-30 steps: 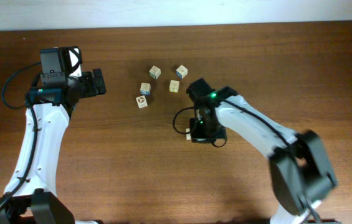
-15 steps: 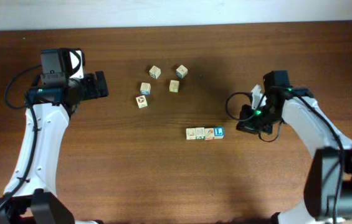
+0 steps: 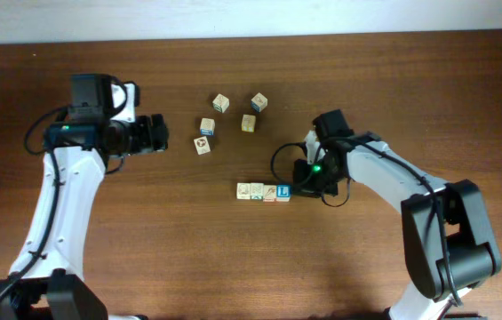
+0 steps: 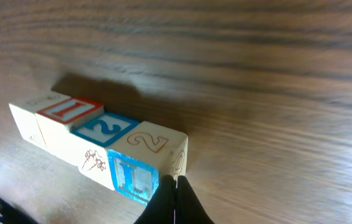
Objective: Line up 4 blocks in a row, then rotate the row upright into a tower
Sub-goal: 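Grip the row's left end with the left gripper and right end with the right gripper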
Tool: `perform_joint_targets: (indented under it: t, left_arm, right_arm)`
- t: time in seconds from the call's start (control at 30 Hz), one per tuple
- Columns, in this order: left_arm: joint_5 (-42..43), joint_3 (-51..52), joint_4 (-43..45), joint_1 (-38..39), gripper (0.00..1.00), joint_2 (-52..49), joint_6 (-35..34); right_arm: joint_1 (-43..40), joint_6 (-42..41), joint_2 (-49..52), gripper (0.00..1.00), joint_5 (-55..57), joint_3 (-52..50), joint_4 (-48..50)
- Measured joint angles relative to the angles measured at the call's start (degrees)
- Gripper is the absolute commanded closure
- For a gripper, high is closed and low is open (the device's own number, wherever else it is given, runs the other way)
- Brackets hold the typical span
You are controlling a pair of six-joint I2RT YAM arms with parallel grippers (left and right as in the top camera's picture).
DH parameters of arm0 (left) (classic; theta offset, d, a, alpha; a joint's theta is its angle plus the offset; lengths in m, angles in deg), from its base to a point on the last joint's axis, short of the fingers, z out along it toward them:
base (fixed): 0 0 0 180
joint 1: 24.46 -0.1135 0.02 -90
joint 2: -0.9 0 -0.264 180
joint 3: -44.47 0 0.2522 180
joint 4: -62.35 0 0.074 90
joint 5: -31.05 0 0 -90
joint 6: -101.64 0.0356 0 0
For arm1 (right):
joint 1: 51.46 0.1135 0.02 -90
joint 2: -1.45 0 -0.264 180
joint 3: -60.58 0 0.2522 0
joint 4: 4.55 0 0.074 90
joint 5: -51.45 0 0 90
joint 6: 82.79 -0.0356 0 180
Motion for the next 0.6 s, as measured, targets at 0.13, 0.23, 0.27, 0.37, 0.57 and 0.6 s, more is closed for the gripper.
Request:
perform_joint_targets:
  t: [0.13, 0.23, 0.27, 0.37, 0.57, 0.6]
  left_arm:
    - [0.9, 0.0, -2.4, 6.9, 1.00, -1.4, -2.9]
    - [4.9, 0.0, -2.8, 11.5, 1.00, -6.7, -4.1]
    - [7.1, 0.0, -2.9, 12.6, 1.00, -10.2, -4.2]
    - [13.3, 0.0, -2.6, 13.6, 1.00, -18.1, -4.1]
    - [23.1, 0.0, -0.9, 13.6, 1.00, -24.2, -0.6]
    - [23.5, 0.0, -0.9, 13.6, 1.00, -24.6, -0.4]
  right_arm:
    - [0.2, -0.7, 0.0, 0.96, 0.0, 0.0, 0.4]
    - [-0.7, -0.4, 0.0, 0.96, 0.0, 0.0, -0.4]
    - [-0.7, -0.3, 0.0, 0.96, 0.0, 0.0, -0.4]
    - [-0.7, 0.8, 0.0, 0.96, 0.0, 0.0, 0.6]
    - [-0.7, 1.1, 0.0, 0.96, 0.0, 0.0, 0.9]
    - [-0.7, 1.2, 0.0, 0.96, 0.0, 0.0, 0.9]
